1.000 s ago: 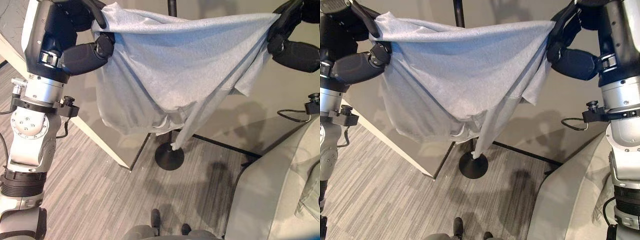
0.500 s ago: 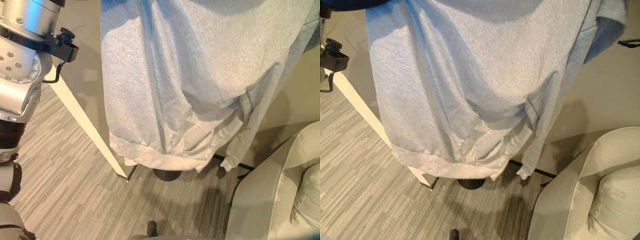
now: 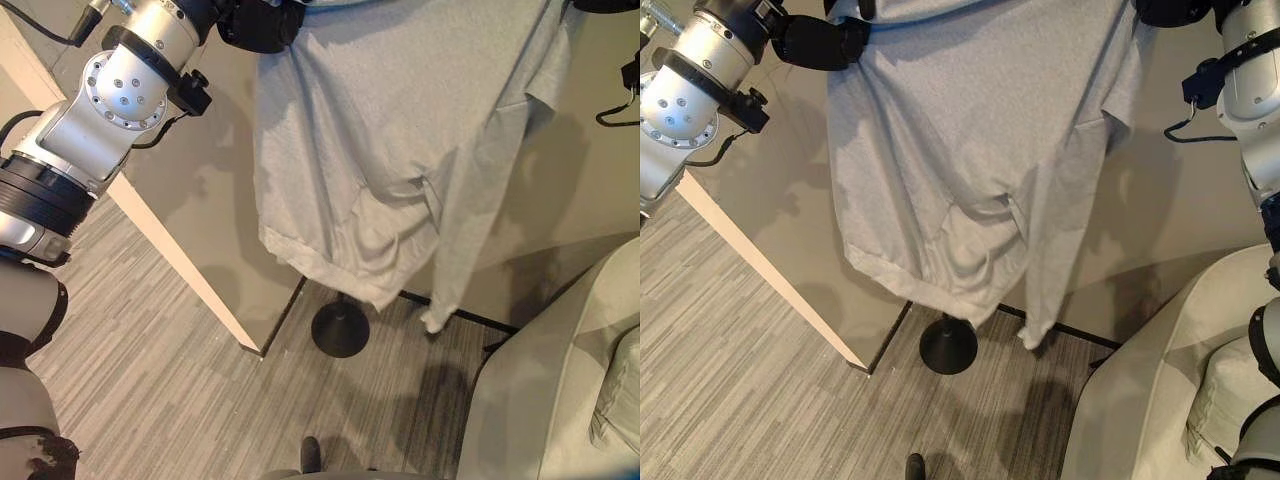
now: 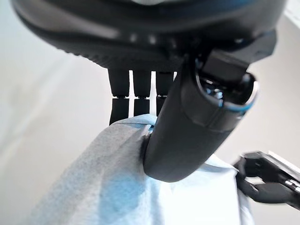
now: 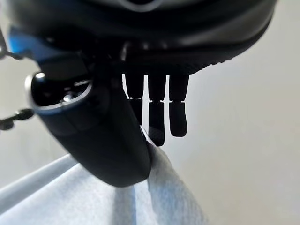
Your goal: Hang the clothes on the sofa on the clothes rack.
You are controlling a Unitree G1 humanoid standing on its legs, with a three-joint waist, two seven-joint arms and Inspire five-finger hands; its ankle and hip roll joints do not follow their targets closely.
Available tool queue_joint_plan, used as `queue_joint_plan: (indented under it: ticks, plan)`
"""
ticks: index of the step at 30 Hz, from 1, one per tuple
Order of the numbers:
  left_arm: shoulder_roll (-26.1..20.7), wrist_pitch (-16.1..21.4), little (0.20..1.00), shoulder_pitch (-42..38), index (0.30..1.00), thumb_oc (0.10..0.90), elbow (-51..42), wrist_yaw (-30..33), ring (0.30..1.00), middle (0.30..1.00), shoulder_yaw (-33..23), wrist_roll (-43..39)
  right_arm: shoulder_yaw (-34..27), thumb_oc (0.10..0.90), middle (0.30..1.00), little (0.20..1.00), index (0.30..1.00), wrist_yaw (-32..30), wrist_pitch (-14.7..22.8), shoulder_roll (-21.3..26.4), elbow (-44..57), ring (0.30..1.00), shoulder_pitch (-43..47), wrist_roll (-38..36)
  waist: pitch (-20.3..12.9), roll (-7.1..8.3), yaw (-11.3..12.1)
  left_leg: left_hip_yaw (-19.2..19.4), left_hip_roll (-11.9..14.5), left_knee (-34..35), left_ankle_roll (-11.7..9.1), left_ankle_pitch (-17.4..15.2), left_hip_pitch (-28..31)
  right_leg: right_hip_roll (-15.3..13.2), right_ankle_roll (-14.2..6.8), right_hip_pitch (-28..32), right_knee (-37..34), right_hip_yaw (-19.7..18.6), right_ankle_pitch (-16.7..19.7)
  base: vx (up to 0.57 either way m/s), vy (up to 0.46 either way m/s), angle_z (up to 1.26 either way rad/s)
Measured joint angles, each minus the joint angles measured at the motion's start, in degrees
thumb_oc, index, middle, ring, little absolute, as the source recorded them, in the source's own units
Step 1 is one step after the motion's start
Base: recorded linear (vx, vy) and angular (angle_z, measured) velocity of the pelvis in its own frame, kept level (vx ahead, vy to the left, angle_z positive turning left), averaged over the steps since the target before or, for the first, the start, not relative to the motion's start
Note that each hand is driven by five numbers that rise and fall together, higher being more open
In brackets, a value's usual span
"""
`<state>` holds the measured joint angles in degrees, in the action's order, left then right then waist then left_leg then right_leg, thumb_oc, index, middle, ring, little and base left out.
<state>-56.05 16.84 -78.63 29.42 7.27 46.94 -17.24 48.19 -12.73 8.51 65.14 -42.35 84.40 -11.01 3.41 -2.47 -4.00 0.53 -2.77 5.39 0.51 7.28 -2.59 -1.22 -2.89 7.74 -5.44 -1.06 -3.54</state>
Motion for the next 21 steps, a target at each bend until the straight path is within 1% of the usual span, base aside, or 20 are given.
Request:
queue_joint_plan:
  ticks: [2, 3, 5, 9, 10, 12, 15, 17, 19, 20, 21]
  plan:
    - [0.7, -0.9, 0.3, -0.2, 0.3, 0.4, 2.4, 0.3, 0.3, 0.3, 0.0, -0.1, 1.7, 0.4, 0.3, 0.3, 0.3, 0.1, -0.4, -2.3, -1.9, 0.3, 2.8, -0.9, 0.1, 0.11, -0.2, 0.3, 0.0, 0.0, 0.0, 0.0, 0.0, 0.0, 0.0, 0.0, 0.0, 0.0, 0.0, 0.04, -0.019, -0.01]
    - [1.7, -1.2, 0.3, -2.0, 0.3, 0.4, 6.0, 0.7, 0.3, 0.3, 1.3, 0.0, 4.4, 0.4, 0.3, 0.3, 0.3, 0.2, -0.4, -3.2, -3.2, 0.3, 5.8, -1.1, 0.2, 0.38, -0.2, 0.5, 0.1, 0.0, 0.0, 0.0, 0.0, 0.0, 0.0, -0.1, 0.0, 0.1, 0.0, 0.05, -0.02, 0.0]
    - [1.7, -1.3, 0.3, -3.1, 0.3, 0.4, 8.3, 0.9, 0.3, 0.3, 1.6, 0.0, 5.1, 0.4, 0.3, 0.3, 0.3, 0.3, -0.5, -4.5, -4.3, 0.3, 7.7, -1.1, 0.4, 0.68, -0.3, 0.6, 0.2, 0.0, 0.0, 0.0, -0.3, 0.2, 0.0, -0.3, 0.0, 0.1, 0.0, 0.03, -0.008, -0.01]
    - [2.6, -2.3, 0.3, -4.8, 0.3, 0.4, 11.2, 1.3, 0.3, 0.3, 1.6, 0.0, 6.5, 0.4, 0.3, 0.3, 0.3, 0.5, -0.5, -5.3, -5.5, 0.3, 10.3, -1.1, 0.9, 1.46, -0.4, 0.7, 0.4, 0.0, 0.0, 0.0, -0.9, 0.4, 0.0, -0.9, 0.0, 0.1, 0.0, 0.0, 0.0, 0.0]
    - [3.6, -2.5, 0.3, -4.8, 0.3, 0.4, 11.9, 1.4, 0.3, 0.3, 1.7, 0.0, 6.6, 0.4, 0.3, 0.3, 0.3, 0.5, -0.5, -5.5, -6.0, 0.3, 10.4, -1.1, 0.9, 1.62, -0.3, 0.7, 0.4, 0.0, 0.0, 0.0, -1.0, 0.4, 0.0, -0.9, 0.0, 0.1, 0.0, 0.0, 0.0, 0.0]
    - [4.5, -3.2, 0.3, -4.8, 0.3, 0.4, 13.2, 1.5, 0.3, 0.3, 1.8, 0.2, 7.0, 0.4, 0.3, 0.3, 0.3, 0.5, -0.7, -7.4, -7.8, 0.3, 10.4, -1.1, 0.9, 1.94, -0.2, 0.9, 0.4, 0.0, 0.0, 0.0, -1.0, 0.4, 0.0, -1.0, 0.0, 0.1, 0.0, -0.01, 0.0, -0.02]
    - [6.7, -3.8, 0.3, -4.6, 0.3, 0.4, 15.0, 1.8, 0.3, 0.3, 1.7, 2.0, 7.5, 0.4, 0.3, 0.3, 0.3, 1.3, -2.3, -9.4, -9.6, 0.3, 10.1, -0.9, 0.9, 2.15, -0.3, 0.9, 0.6, 0.0, 0.0, 0.0, -1.9, 0.6, 0.0, -2.0, 0.0, 0.1, 0.0, 0.0, 0.001, -0.01]
    - [7.9, -4.5, 0.3, -4.2, 0.3, 0.4, 15.3, 2.1, 0.3, 0.3, 1.7, 2.2, 7.0, 0.4, 0.3, 0.3, 0.3, 1.7, -3.3, -10.1, -9.5, 0.3, 7.9, -0.5, 1.1, 2.78, -0.2, 1.2, 0.8, 0.0, 0.1, 0.0, -2.4, 0.7, 0.0, -2.6, 0.0, 0.0, 0.0, -0.03, -0.002, -0.04]
    - [8.5, -5.0, 0.3, -4.0, 0.3, 0.4, 15.7, 2.1, 0.3, 0.3, 1.7, 2.2, 6.9, 0.4, 0.3, 0.3, 0.3, 2.4, -4.1, -10.5, -9.5, 0.3, 7.0, -0.4, 1.2, 2.93, -0.3, 1.3, 0.8, -0.1, 0.1, 0.1, -2.8, 0.8, 0.0, -3.0, 0.0, 0.0, 0.0, -0.03, 0.004, -0.03]
    - [8.6, -5.1, 0.3, -2.8, 0.3, 0.4, 15.6, 2.1, 0.3, 0.3, 1.6, 2.2, 6.2, 0.4, 0.3, 0.3, 0.3, 2.4, -4.5, -12.0, -9.3, 0.3, 4.7, 1.5, 1.2, 3.06, -0.5, 1.4, 0.9, 0.0, 0.1, 0.1, -2.8, 0.8, 0.0, -3.1, 0.0, -0.2, 0.0, -0.04, 0.008, -0.05]
    - [9.0, -5.3, 0.3, -2.4, 0.3, 0.4, 15.7, 2.1, 0.3, 0.3, 1.6, 2.3, 6.2, 0.4, 0.3, 0.3, 0.3, 2.8, -4.5, -12.4, -9.1, 0.3, 3.3, 1.9, 1.3, 3.08, -0.4, 1.5, 0.9, 0.0, 0.1, 0.1, -2.9, 0.8, 0.0, -3.3, 0.0, -0.3, 0.0, -0.04, 0.009, -0.07]
